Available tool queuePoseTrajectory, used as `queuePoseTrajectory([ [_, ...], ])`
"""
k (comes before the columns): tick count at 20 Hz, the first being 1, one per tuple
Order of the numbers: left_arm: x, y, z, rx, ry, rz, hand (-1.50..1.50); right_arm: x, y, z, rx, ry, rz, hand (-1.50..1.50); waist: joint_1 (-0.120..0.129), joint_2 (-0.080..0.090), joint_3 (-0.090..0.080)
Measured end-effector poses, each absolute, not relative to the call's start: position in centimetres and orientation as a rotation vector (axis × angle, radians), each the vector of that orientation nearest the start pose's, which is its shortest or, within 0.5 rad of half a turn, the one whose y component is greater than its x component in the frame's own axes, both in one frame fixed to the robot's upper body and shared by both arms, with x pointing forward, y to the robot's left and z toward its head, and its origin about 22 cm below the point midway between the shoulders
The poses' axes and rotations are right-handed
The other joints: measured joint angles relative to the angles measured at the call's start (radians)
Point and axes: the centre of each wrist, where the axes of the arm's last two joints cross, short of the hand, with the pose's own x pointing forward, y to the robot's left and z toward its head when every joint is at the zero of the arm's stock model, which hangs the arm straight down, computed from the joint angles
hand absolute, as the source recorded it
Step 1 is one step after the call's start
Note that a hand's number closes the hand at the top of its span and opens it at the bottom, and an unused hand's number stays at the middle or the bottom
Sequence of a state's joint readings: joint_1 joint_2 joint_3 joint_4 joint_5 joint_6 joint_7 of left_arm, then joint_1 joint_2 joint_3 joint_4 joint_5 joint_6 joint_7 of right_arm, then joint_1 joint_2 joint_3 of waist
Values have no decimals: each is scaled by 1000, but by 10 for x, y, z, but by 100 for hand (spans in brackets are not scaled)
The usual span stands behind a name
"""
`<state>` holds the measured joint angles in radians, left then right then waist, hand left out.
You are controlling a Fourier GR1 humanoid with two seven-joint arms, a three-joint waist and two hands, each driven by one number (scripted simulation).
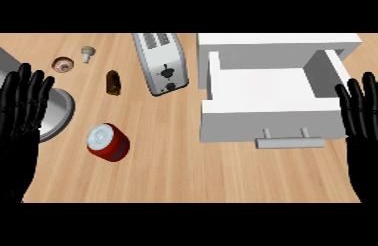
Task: Pick up the can, place it into the drawer and close the drawer
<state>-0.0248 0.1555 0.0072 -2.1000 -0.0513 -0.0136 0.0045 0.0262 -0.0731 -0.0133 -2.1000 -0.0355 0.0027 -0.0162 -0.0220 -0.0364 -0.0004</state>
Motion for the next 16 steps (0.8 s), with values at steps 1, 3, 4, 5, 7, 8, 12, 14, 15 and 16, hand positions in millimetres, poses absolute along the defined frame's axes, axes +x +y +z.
queuePoseTrajectory([
  [1, 214, 246, 135, 119, -2117, -211, -150, 203, -242, 123, -33, -2098, 46, -150, 4, 8, 0],
  [3, 212, 254, 135, 37, -2115, -233, -150, 199, -239, 129, -34, -2102, 47, -150, 11, 18, 0],
  [4, 210, 261, 135, -19, -2113, -244, -150, 200, -238, 128, -38, -2106, 42, -150, 16, 22, -1],
  [5, 206, 266, 134, -78, -2111, -259, -150, 202, -241, 128, -43, -2105, 40, -150, 22, 25, -1],
  [7, 204, 279, 125, -141, -2032, -256, -150, 202, -244, 122, -69, -2050, 25, -150, 25, 32, -2],
  [8, 204, 285, 119, -137, -1965, -242, -150, 202, -245, 117, -86, -1999, 3, -150, 26, 35, -1],
  [12, 202, 318, 109, -148, -1789, -199, -150, 204, -252, 112, -129, -1878, -40, -150, 28, 37, -1],
  [14, 200, 334, 113, -154, -1746, -186, -150, 200, -256, 112, -145, -1842, -51, -150, 26, 36, 0],
  [15, 200, 341, 113, -153, -1734, -182, -150, 201, -257, 108, -148, -1832, -59, -150, 26, 36, 0],
  [16, 200, 347, 115, -152, -1724, -178, -150, 203, -261, 108, -154, -1822, -63, -150, 25, 36, 0],
])
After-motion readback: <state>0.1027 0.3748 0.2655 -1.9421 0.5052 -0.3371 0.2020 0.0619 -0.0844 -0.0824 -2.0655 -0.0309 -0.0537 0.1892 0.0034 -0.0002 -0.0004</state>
